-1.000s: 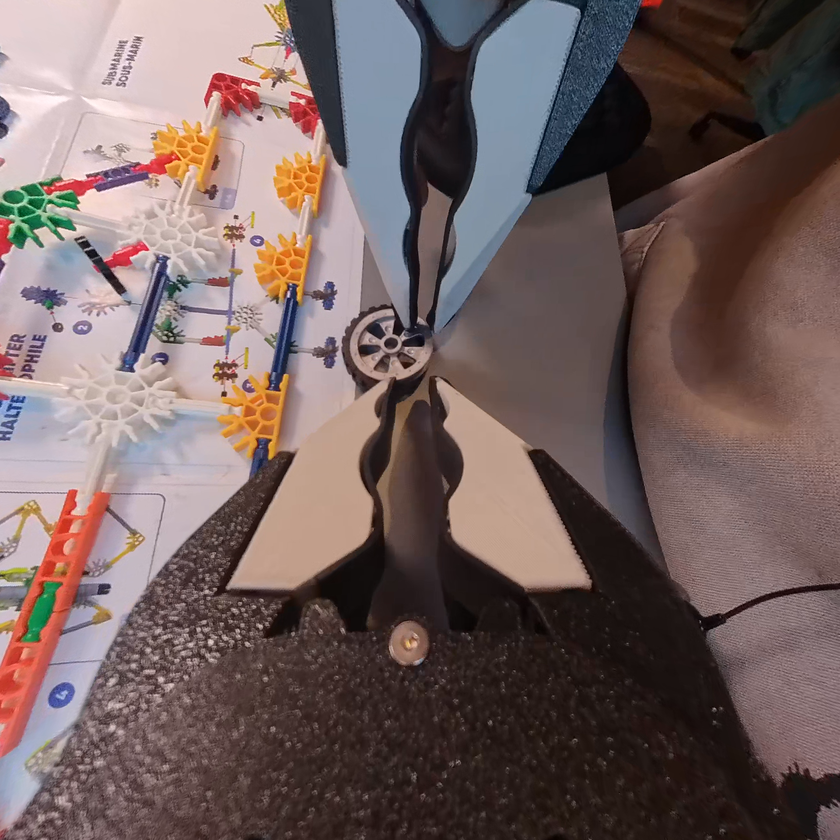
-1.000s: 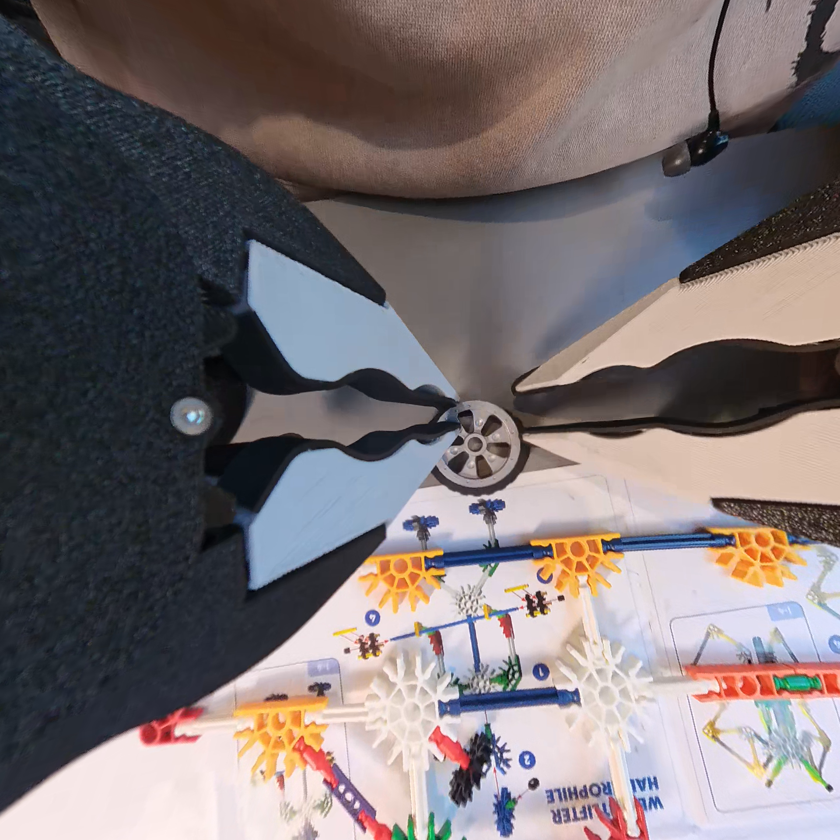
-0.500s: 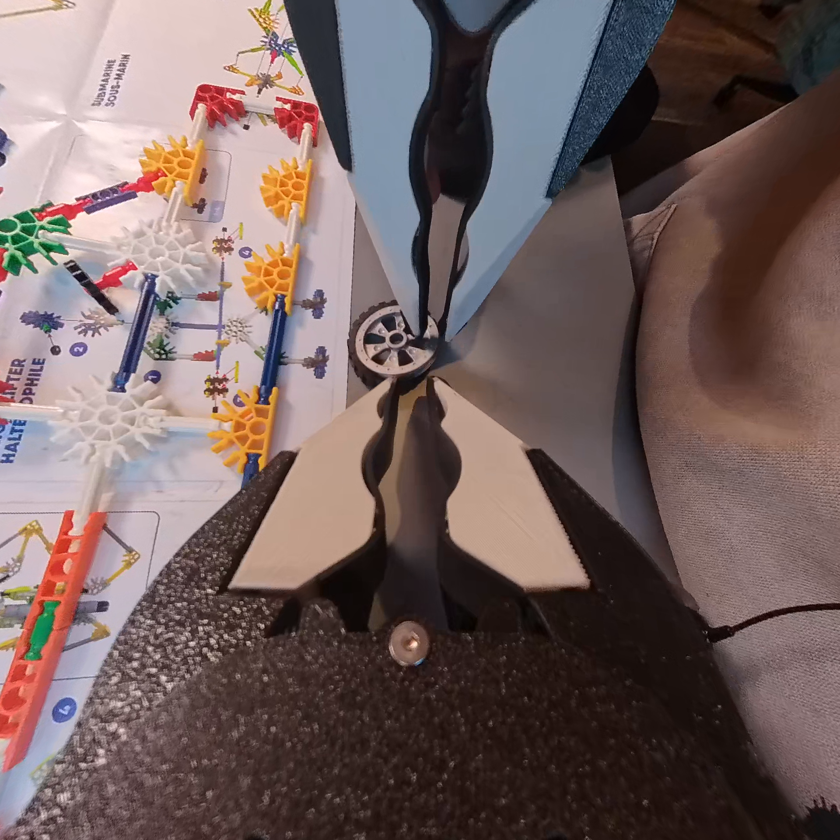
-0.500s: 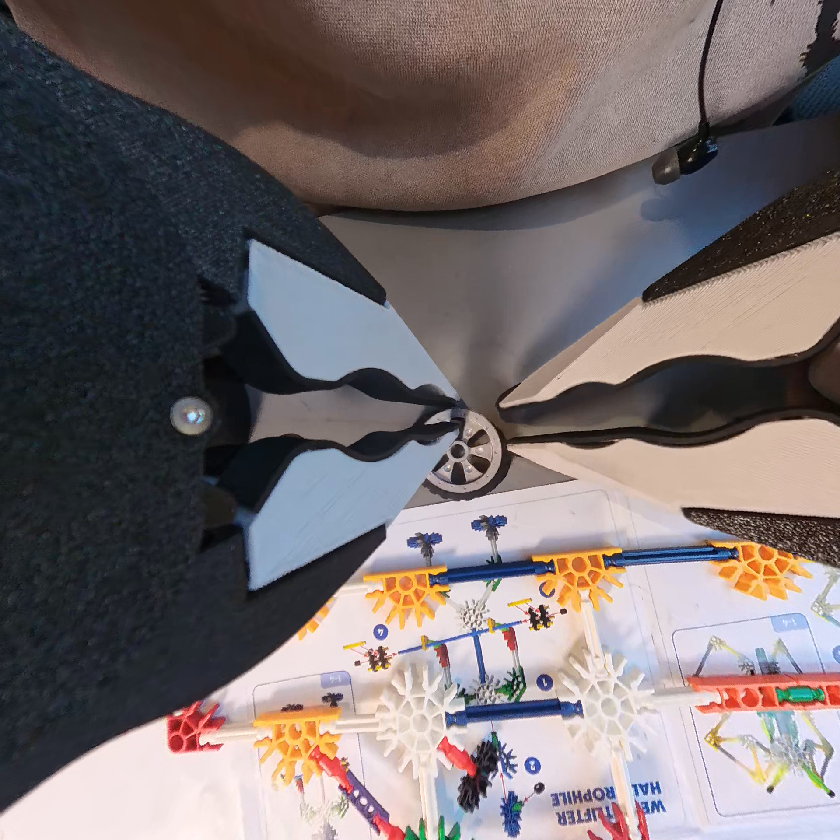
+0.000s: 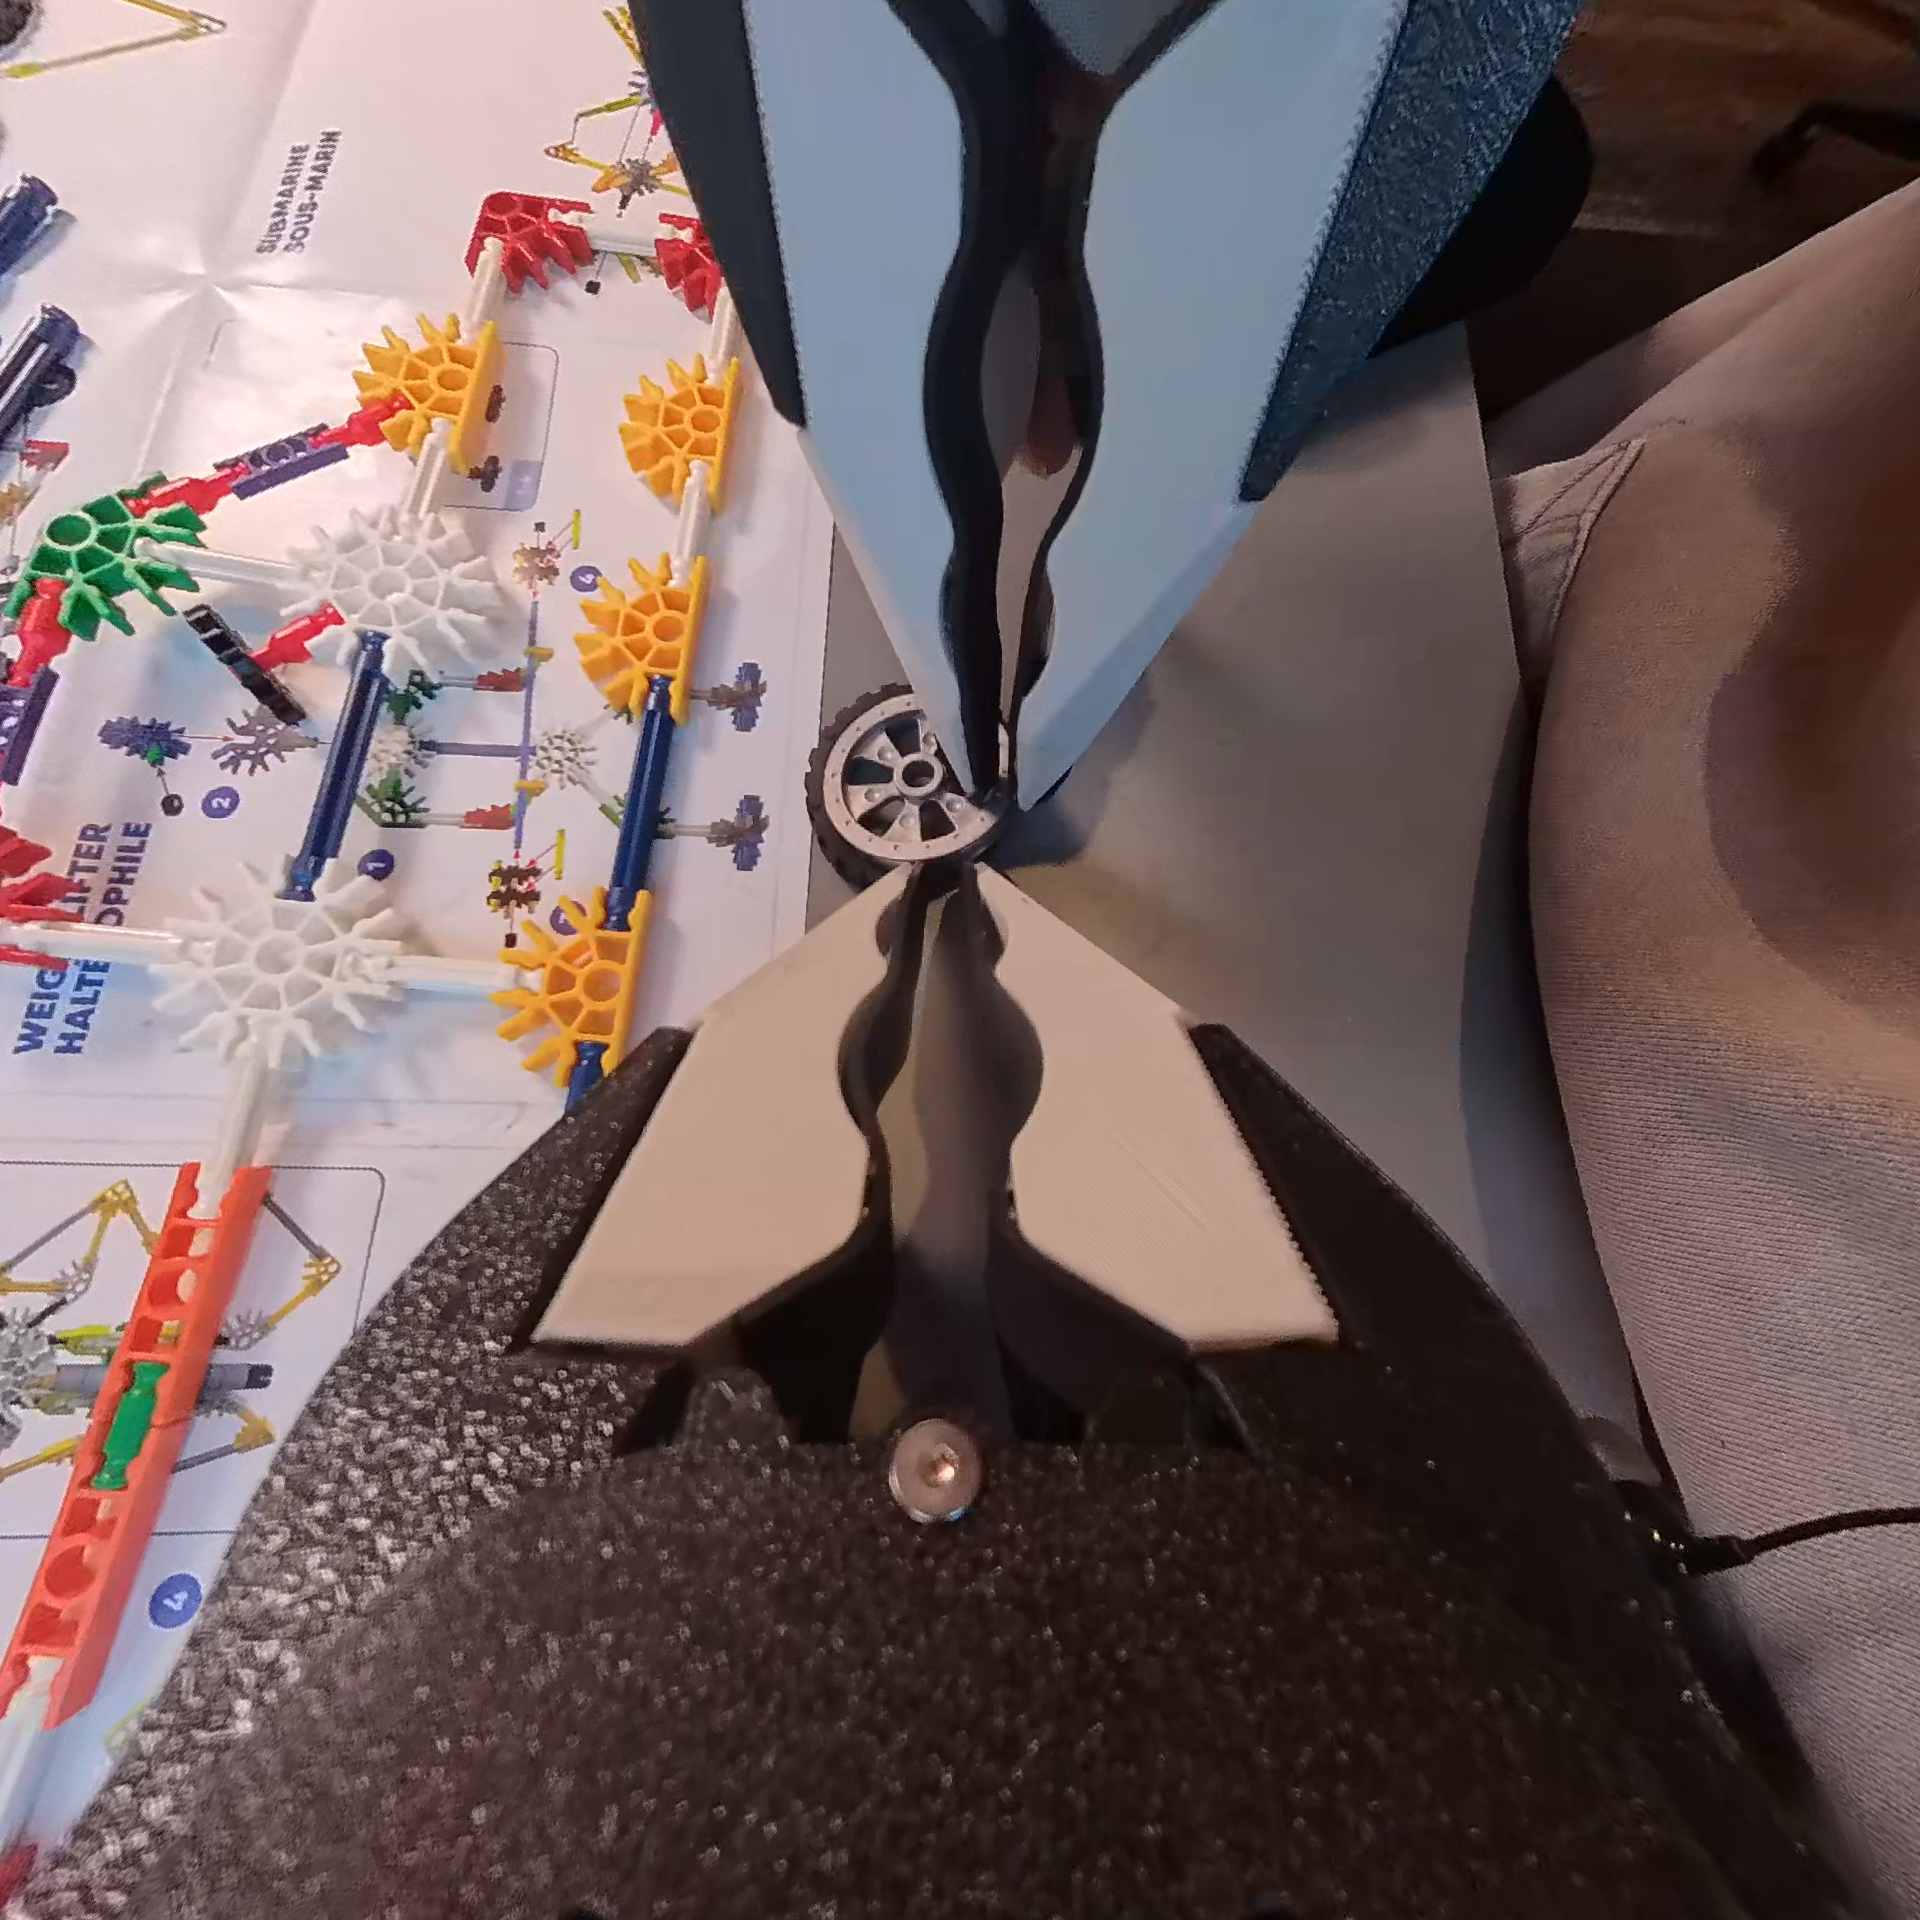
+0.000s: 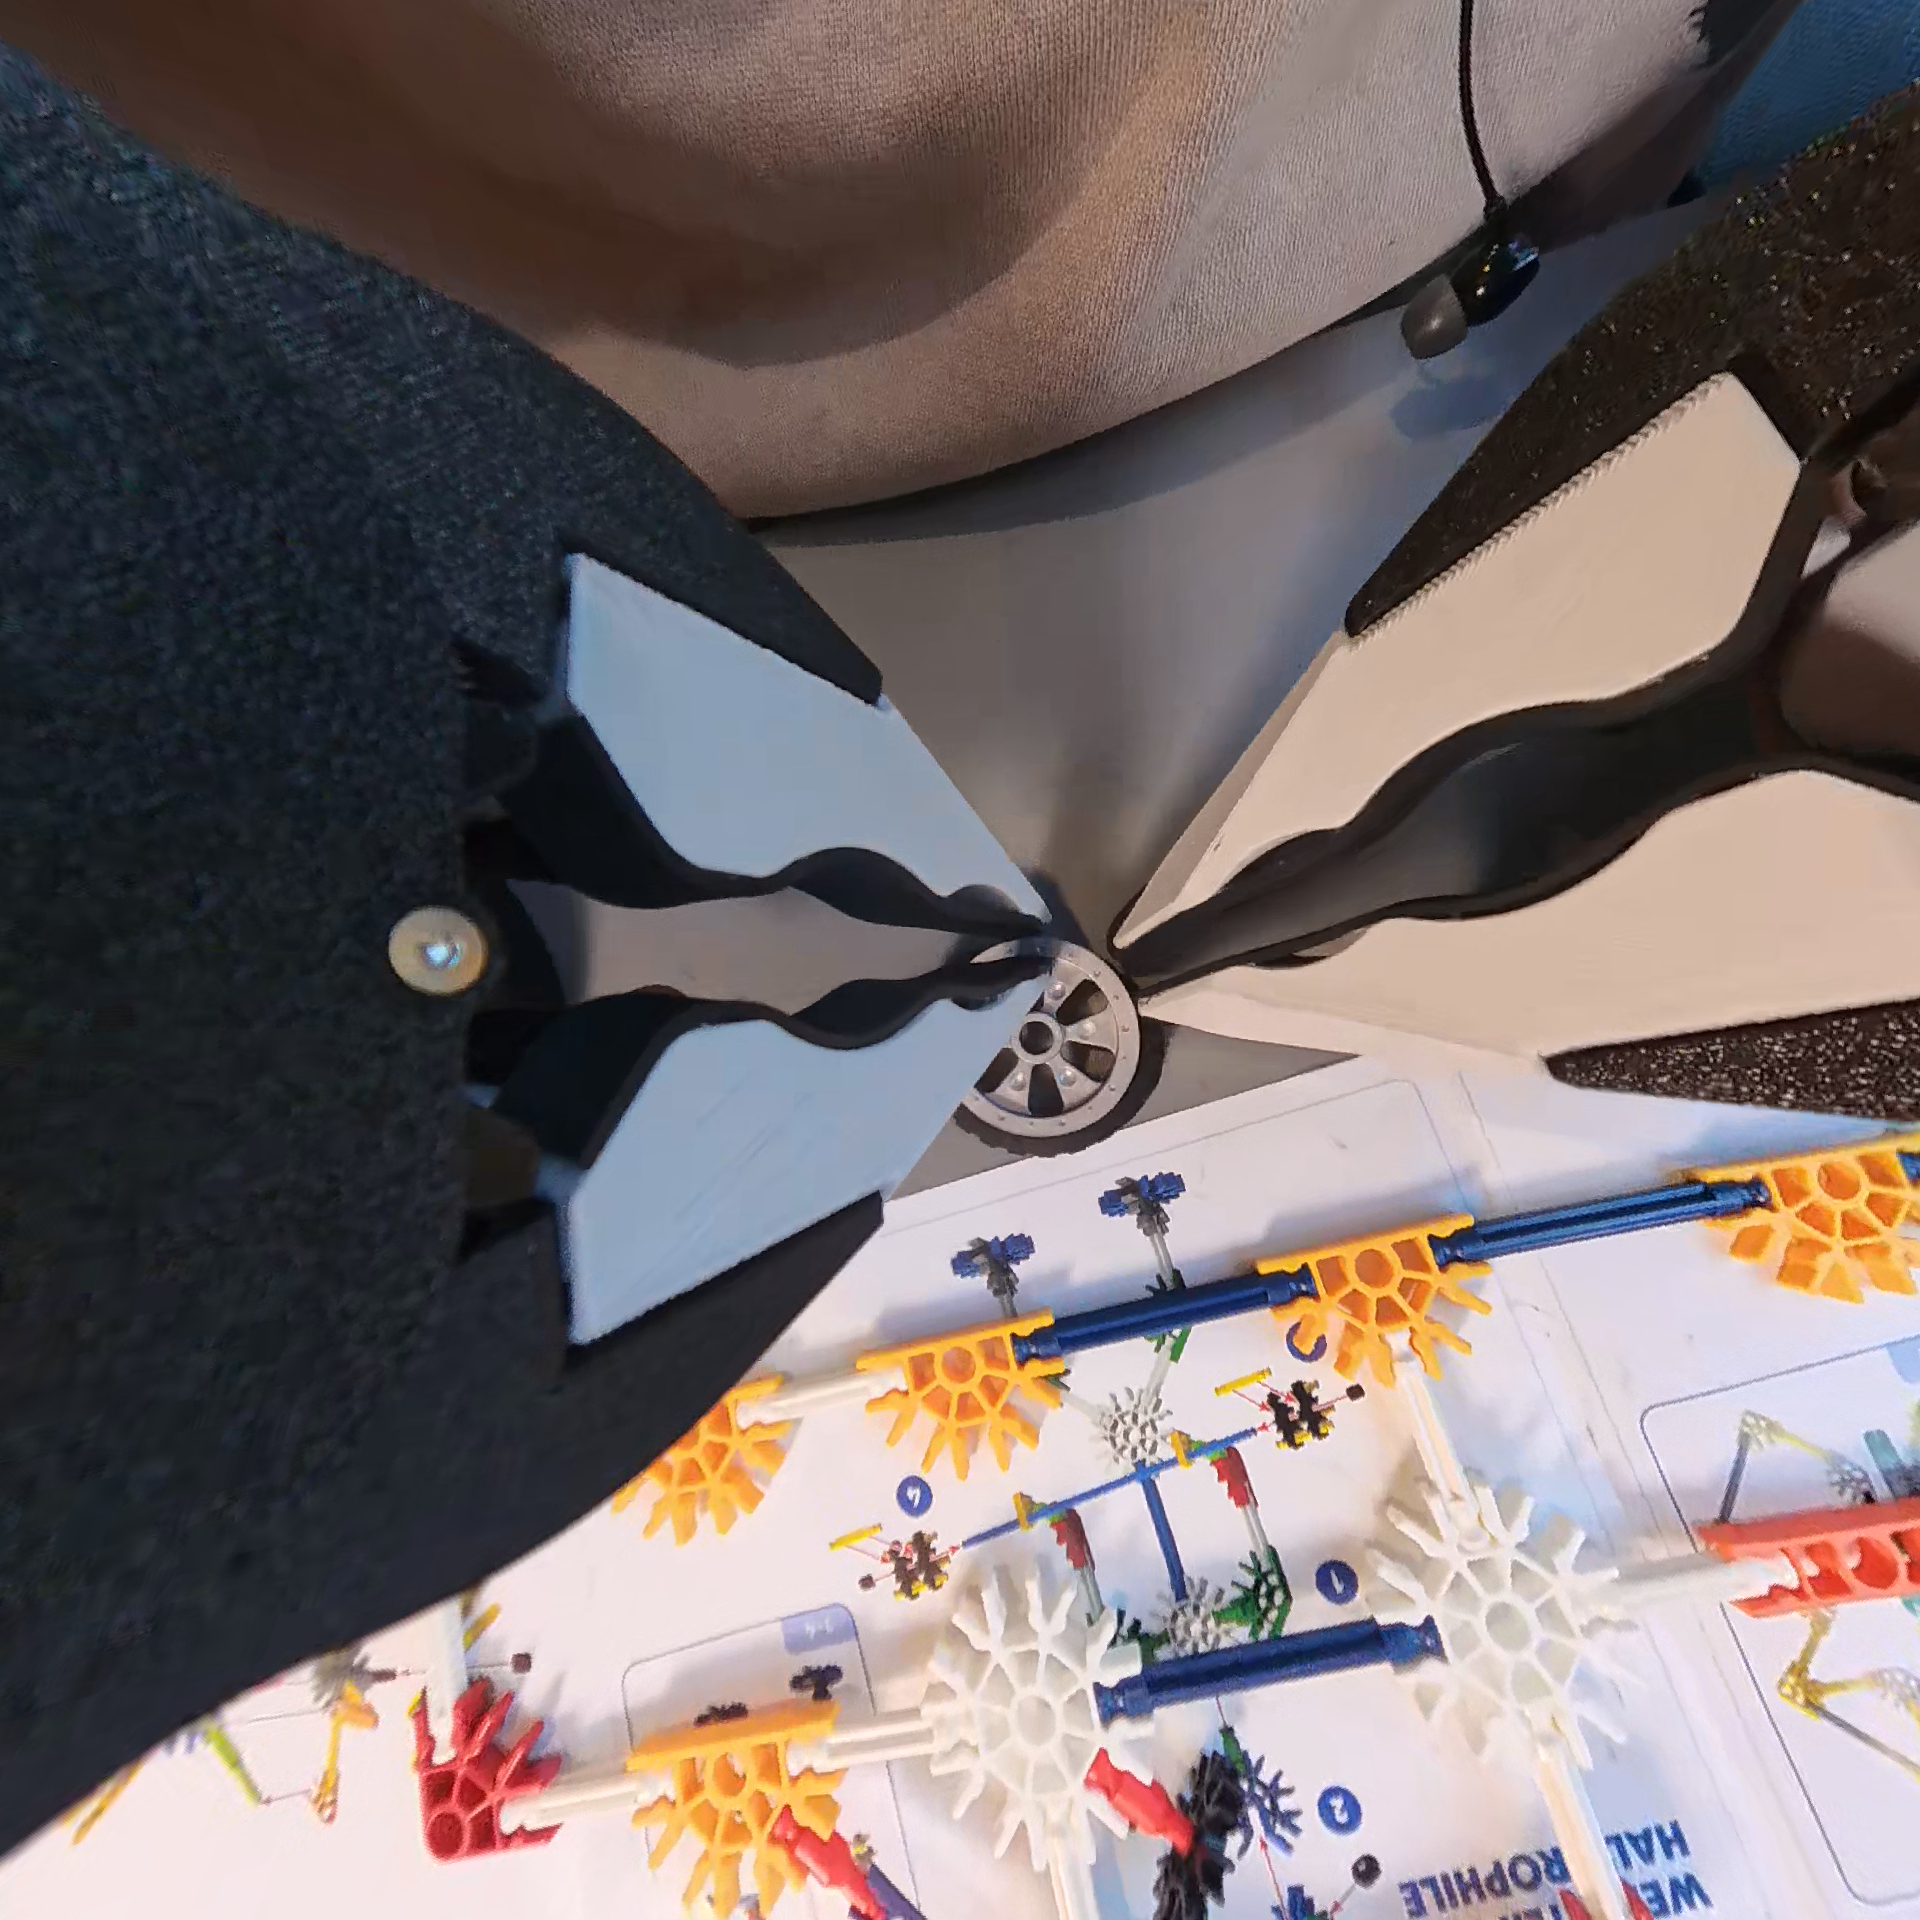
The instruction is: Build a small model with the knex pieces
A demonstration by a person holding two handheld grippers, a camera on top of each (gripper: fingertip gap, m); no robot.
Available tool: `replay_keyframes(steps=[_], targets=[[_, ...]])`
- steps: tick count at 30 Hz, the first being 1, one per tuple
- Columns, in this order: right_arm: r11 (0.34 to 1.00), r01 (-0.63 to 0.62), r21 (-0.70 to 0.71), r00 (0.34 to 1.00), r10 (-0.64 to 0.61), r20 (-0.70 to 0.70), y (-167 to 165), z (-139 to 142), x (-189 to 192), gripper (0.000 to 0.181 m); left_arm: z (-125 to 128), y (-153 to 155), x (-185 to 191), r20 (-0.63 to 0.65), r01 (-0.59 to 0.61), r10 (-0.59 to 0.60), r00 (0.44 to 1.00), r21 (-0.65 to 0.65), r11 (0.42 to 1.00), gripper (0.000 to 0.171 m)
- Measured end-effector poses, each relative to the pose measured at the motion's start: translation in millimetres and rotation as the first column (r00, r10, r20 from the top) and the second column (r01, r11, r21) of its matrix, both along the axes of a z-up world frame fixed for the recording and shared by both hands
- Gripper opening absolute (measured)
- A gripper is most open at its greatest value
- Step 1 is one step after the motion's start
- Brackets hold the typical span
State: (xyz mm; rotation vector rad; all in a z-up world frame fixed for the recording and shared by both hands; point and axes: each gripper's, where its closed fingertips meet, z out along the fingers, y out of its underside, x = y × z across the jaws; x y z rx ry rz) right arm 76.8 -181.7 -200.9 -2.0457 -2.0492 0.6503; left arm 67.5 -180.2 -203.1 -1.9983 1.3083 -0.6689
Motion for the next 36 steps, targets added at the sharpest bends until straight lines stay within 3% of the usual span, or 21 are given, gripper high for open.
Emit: replay_keyframes(steps=[9,15,21,36], targets=[[0.993,-0.067,0.099,0.997,0.063,0.042,0.6,-0.8,-0.6,0.003,-0.7,3.5,-0.8,-0.011,-0.023,0.023,1.0,0.019,1.0,0.0],[0.999,0.004,0.05,1.0,-0.004,0.014,0.7,4.6,-2.1,0.015,-0.7,3.3,-1.1,-0.009,-0.024,0.025,1.0,0.013,1.0,0.0],[0.999,-0.001,0.046,1.0,0.0,0.03,0.7,2.2,-2.2,0.001,-0.7,3.3,-1.2,-0.007,-0.024,0.024,1.0,0.008,1.0,0.0],[0.991,-0.082,0.109,0.993,0.072,0.091,1.2,0.4,-3.4,0.0,-0.7,0.4,-0.8,-0.007,-0.014,0.014,1.0,0.004,1.0,0.005]])
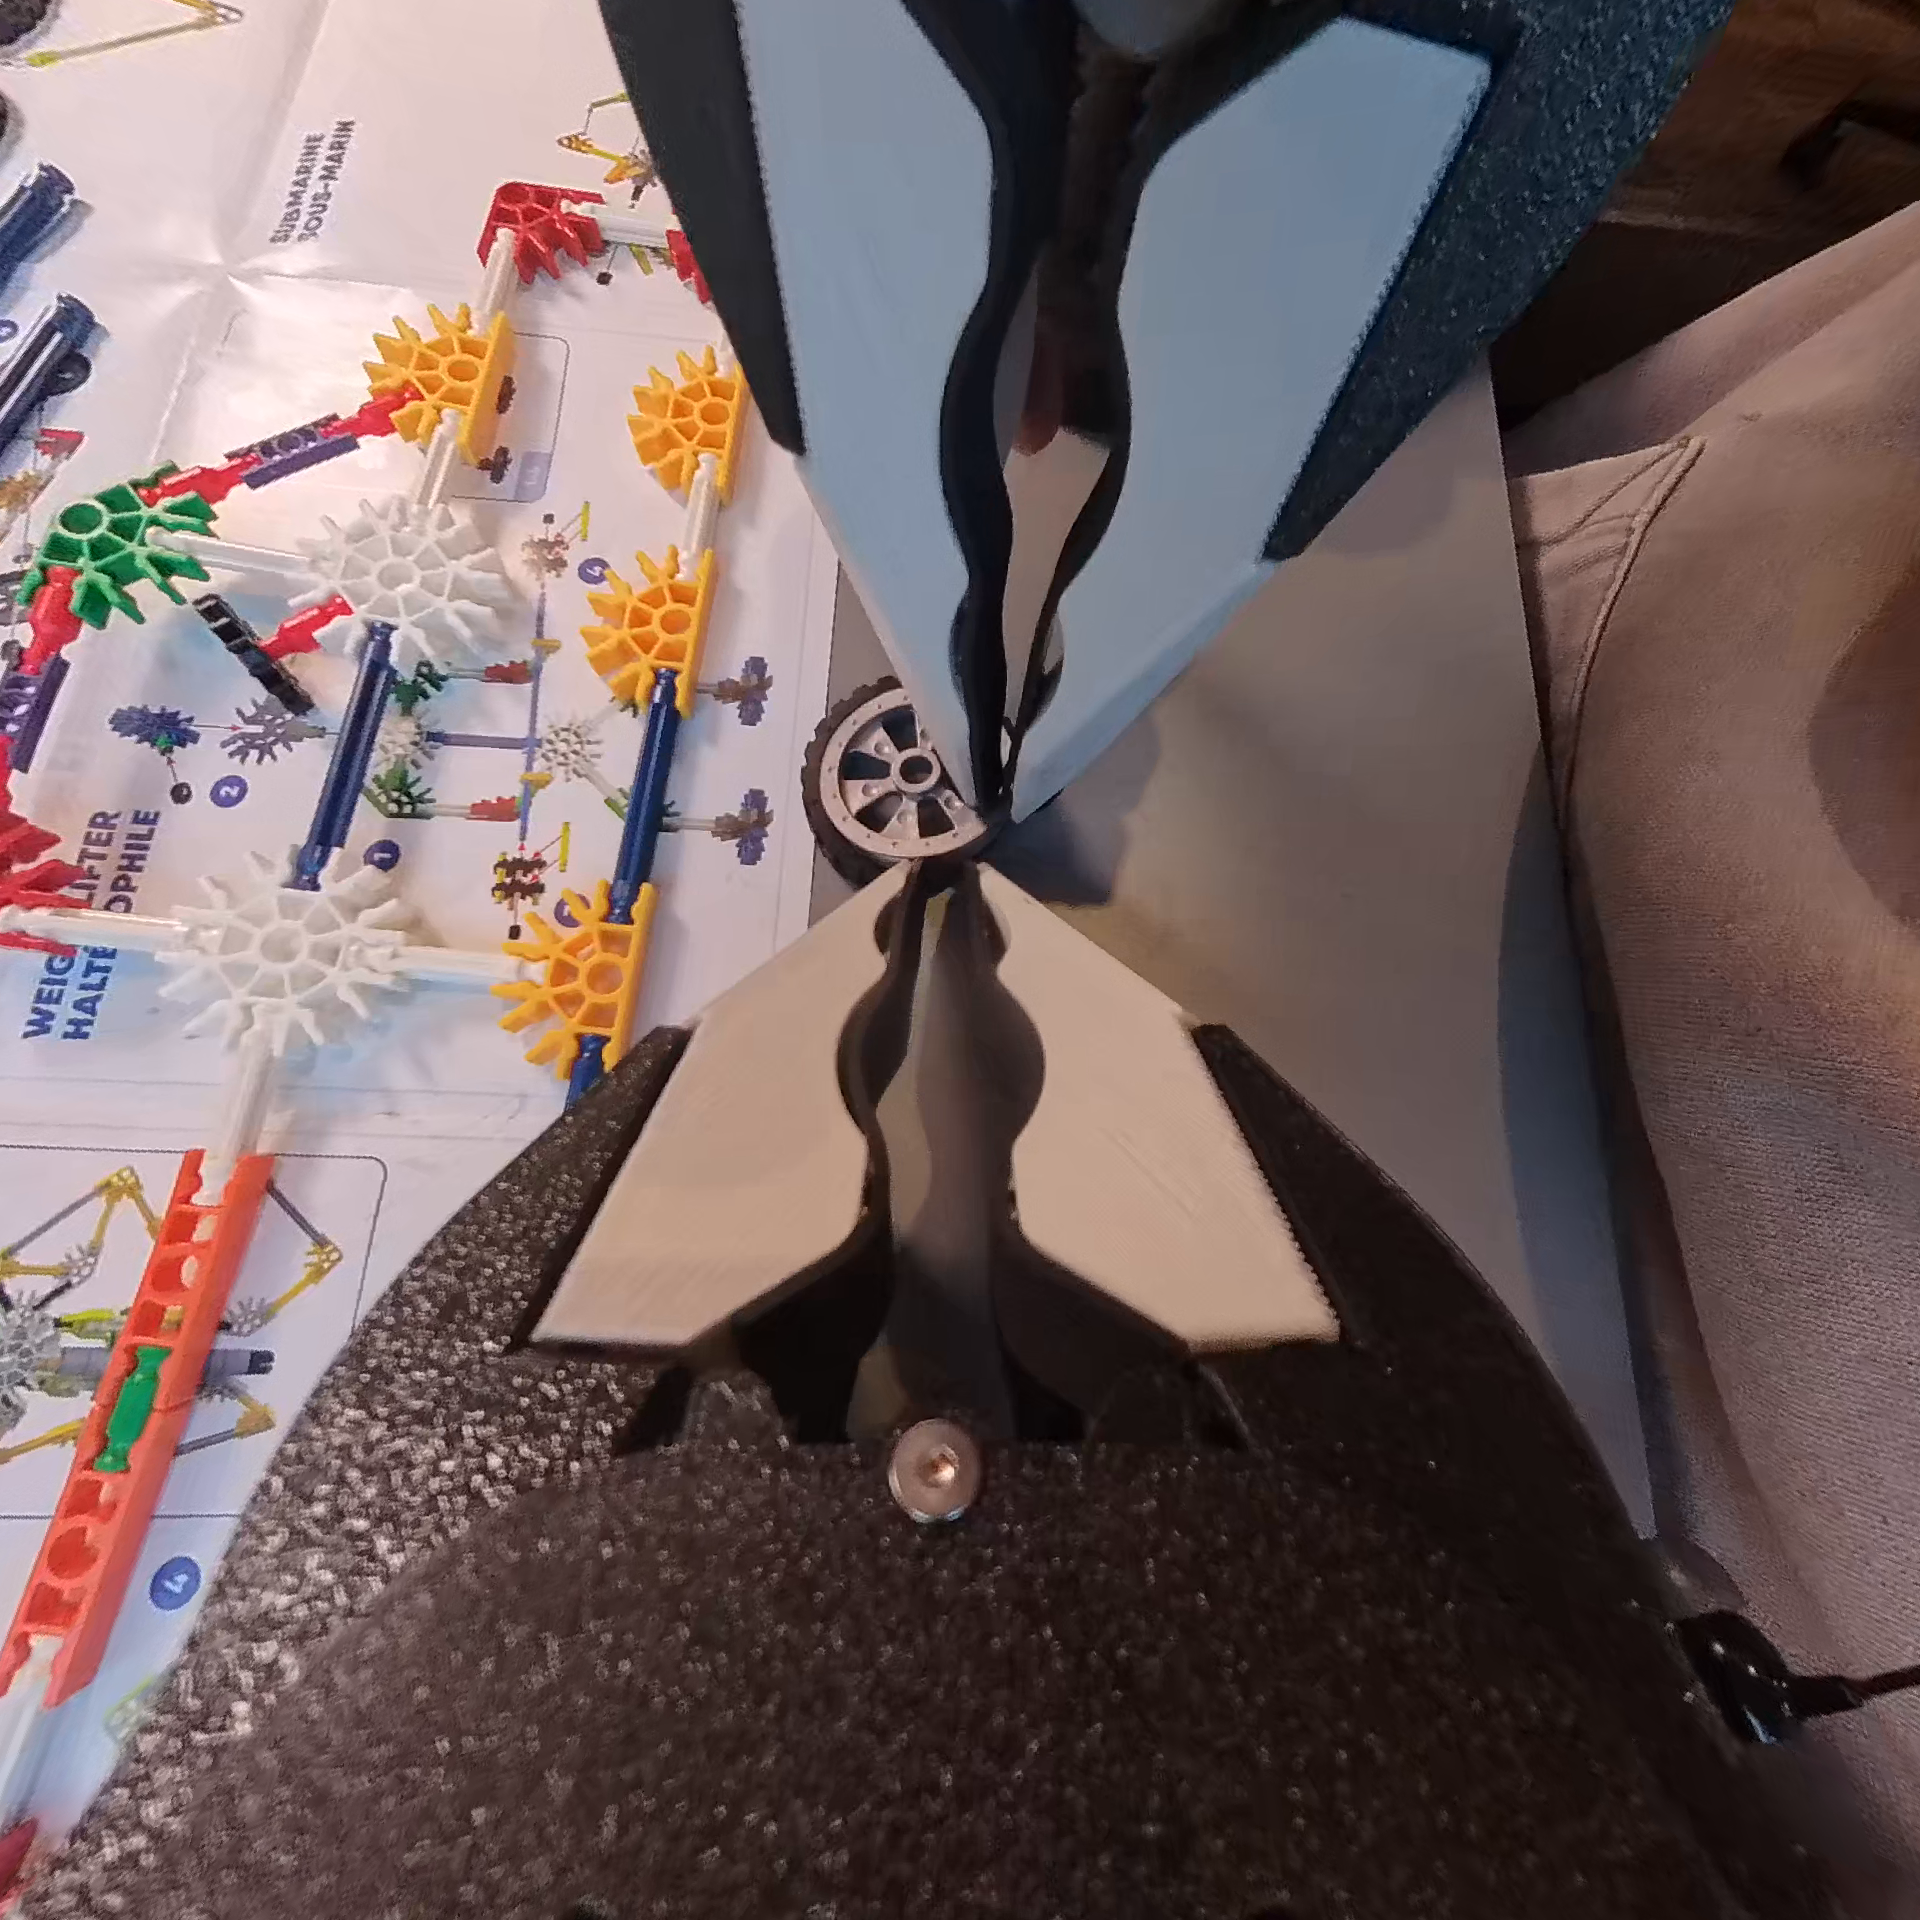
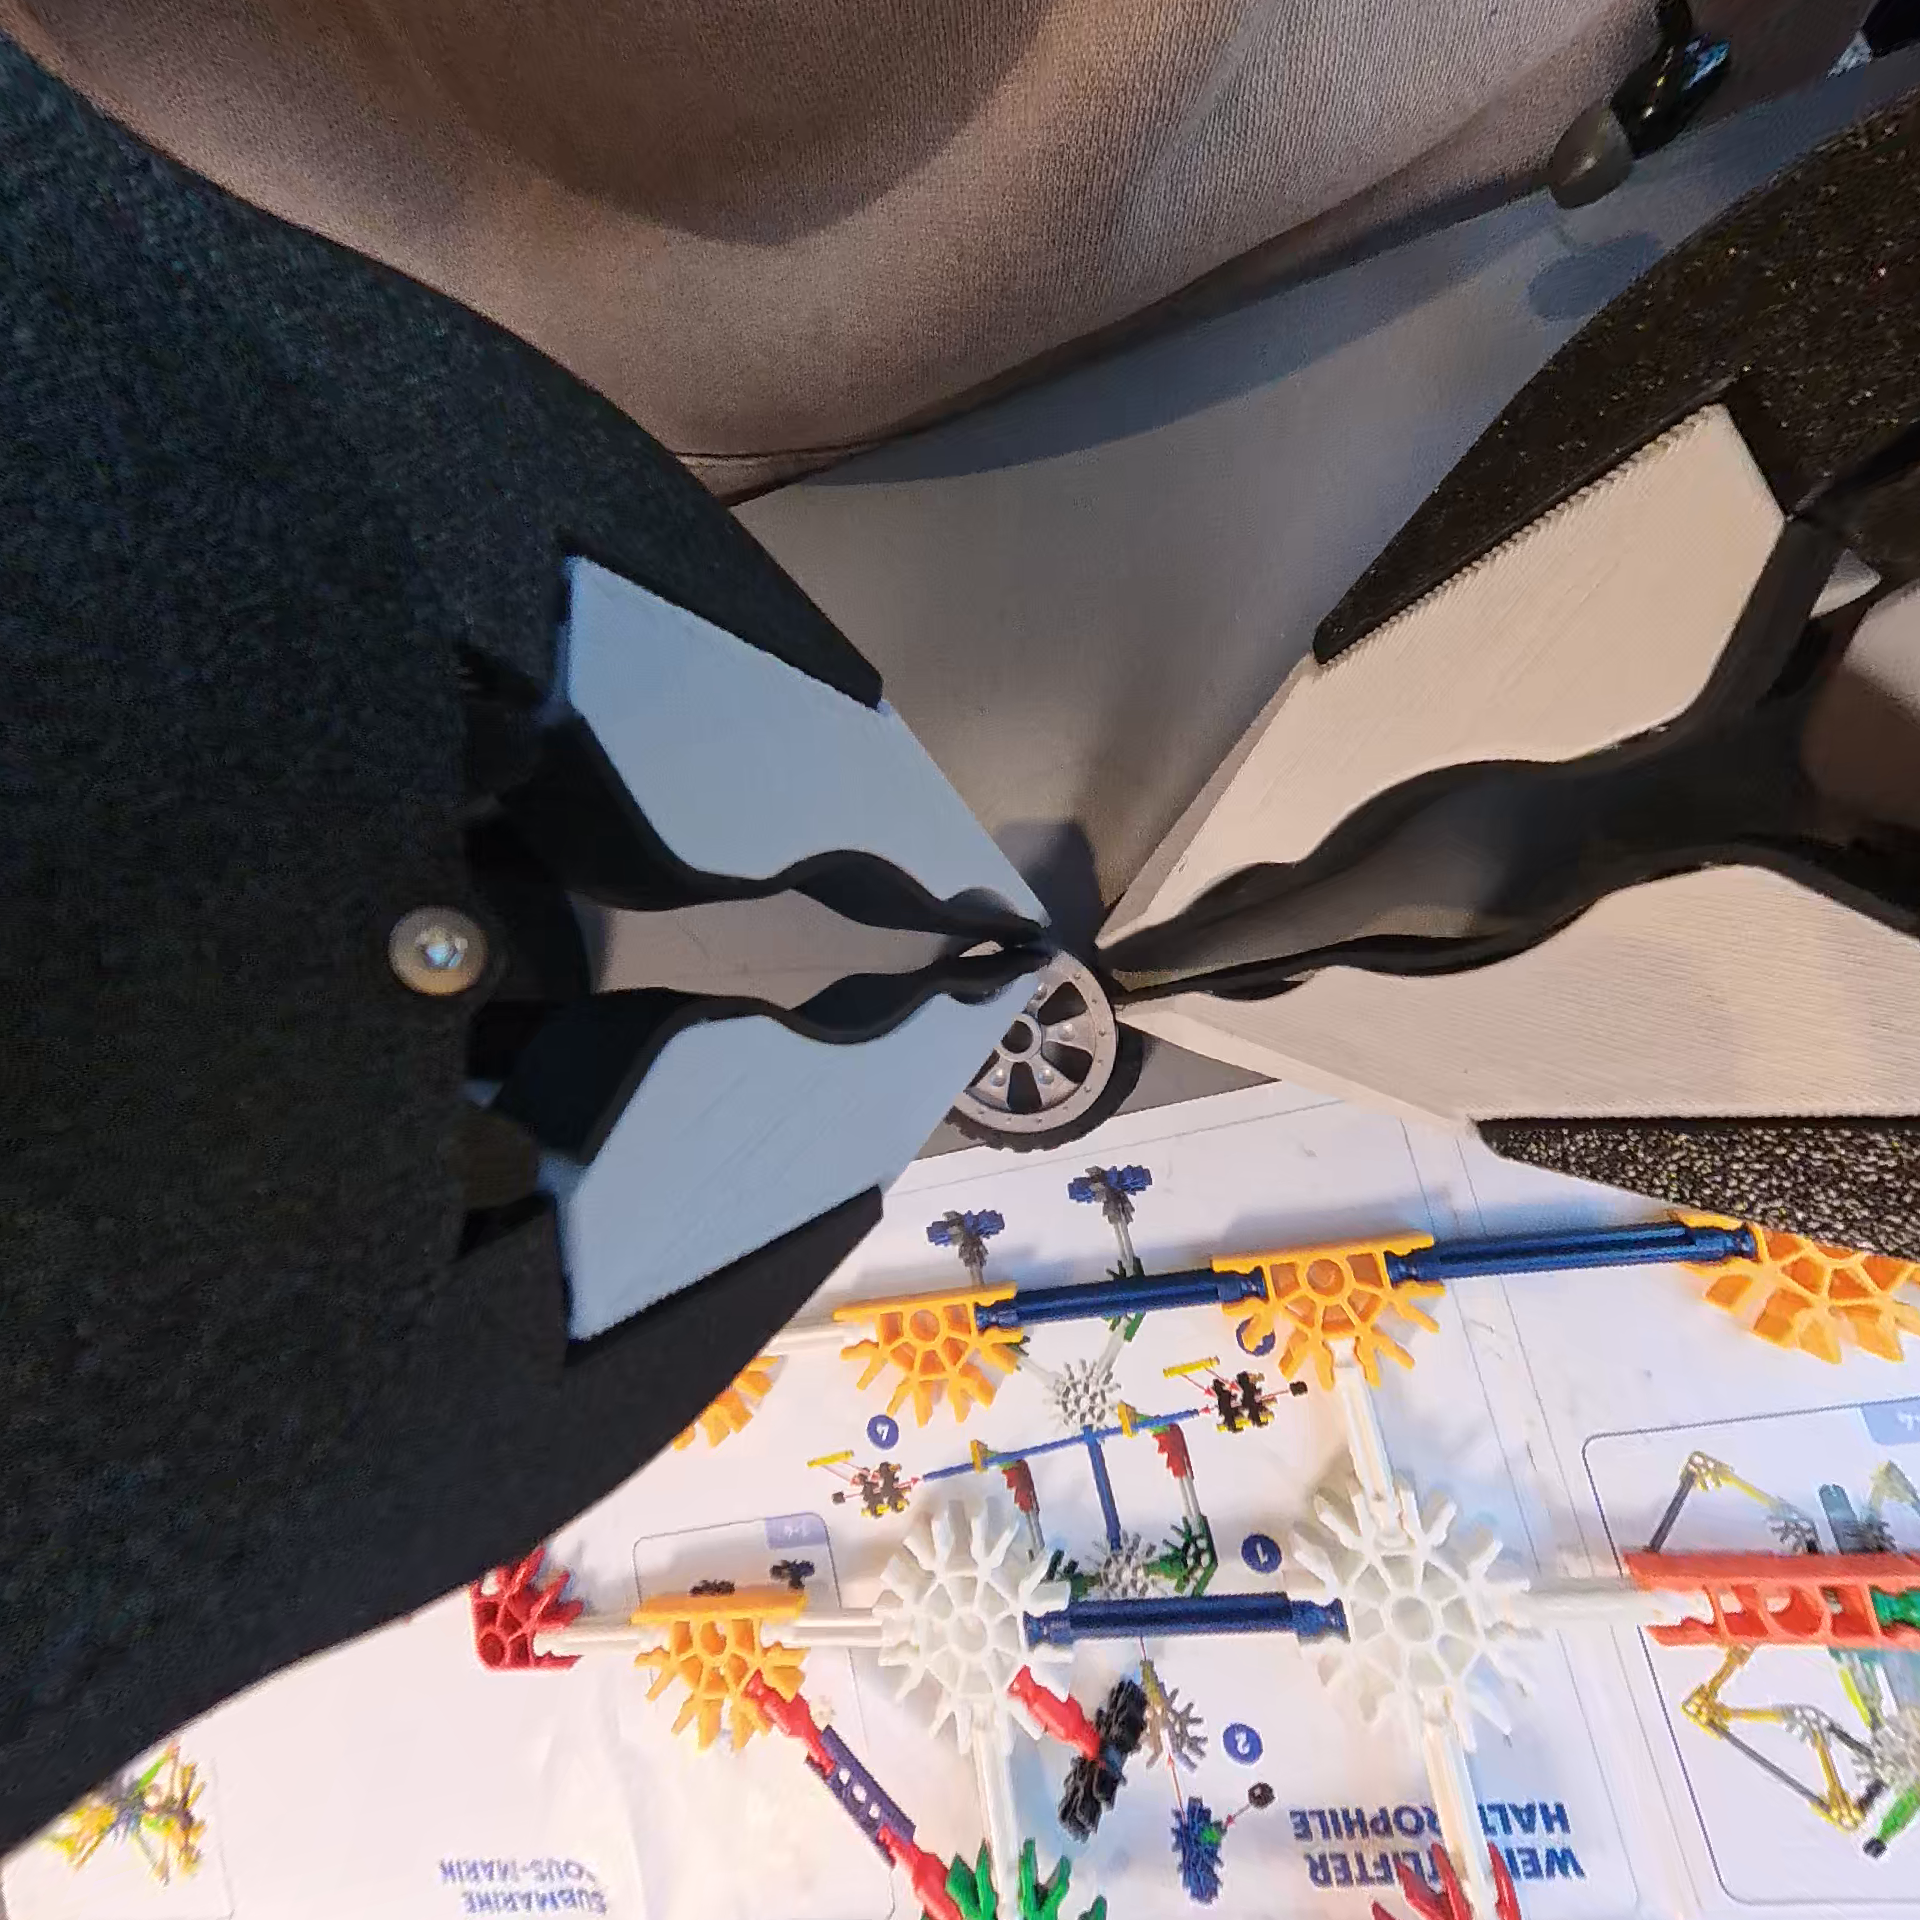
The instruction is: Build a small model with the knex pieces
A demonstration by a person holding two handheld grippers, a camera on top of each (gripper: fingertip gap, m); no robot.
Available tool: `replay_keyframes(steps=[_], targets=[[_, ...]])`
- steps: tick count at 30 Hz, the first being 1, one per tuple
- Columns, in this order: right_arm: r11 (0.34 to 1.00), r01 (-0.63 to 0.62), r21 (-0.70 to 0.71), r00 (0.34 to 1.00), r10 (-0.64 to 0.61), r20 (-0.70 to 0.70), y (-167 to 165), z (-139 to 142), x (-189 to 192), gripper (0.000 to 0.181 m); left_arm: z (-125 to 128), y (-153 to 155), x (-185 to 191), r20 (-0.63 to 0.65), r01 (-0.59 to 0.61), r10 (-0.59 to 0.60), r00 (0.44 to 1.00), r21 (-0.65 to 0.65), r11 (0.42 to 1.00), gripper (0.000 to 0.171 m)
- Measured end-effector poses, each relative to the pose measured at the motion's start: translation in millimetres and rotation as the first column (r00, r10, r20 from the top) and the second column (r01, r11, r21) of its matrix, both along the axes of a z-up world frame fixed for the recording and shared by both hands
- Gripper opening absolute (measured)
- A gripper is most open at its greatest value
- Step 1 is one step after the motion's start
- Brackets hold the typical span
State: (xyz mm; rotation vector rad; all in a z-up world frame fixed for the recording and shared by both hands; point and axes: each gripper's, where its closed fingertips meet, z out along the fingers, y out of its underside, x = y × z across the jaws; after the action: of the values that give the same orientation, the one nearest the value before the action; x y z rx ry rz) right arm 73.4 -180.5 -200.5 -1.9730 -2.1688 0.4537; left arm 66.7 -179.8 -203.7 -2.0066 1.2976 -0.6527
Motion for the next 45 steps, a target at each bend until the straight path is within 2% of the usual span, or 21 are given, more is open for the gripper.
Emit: replay_keyframes(steps=[17,23,29,33,45], targets=[[0.999,0.028,-0.019,1.0,-0.028,0.004,2.6,-1.7,-5.0,0.0,-0.2,-1.3,0.5,-0.02,0.003,-0.003,1.0,0.018,1.0,0.009],[1.0,0.013,-0.015,1.0,-0.013,0.021,2.9,-2.1,-6.0,0.0,1.1,-4.1,0.2,0.002,0.024,-0.024,1.0,-0.031,0.999,0.015],[1.0,0.024,-0.02,1.0,-0.024,-0.002,3.6,-2.0,-7.2,0.0,13.8,6.3,-4.0,0.06,-0.011,0.012,0.998,-0.015,1.0,0.007],[0.999,0.035,-0.006,0.999,-0.035,-0.03,3.9,-1.9,-7.5,0.0,5.2,5.3,2.4,0.033,0.004,-0.003,0.999,-0.013,1.0,0.003],[0.999,0.042,-0.013,0.998,-0.042,-0.05,5.2,-2.0,-8.4,0.0,3.7,4.3,4.6,-0.057,0.044,-0.042,0.997,0.033,0.998,0.0]])
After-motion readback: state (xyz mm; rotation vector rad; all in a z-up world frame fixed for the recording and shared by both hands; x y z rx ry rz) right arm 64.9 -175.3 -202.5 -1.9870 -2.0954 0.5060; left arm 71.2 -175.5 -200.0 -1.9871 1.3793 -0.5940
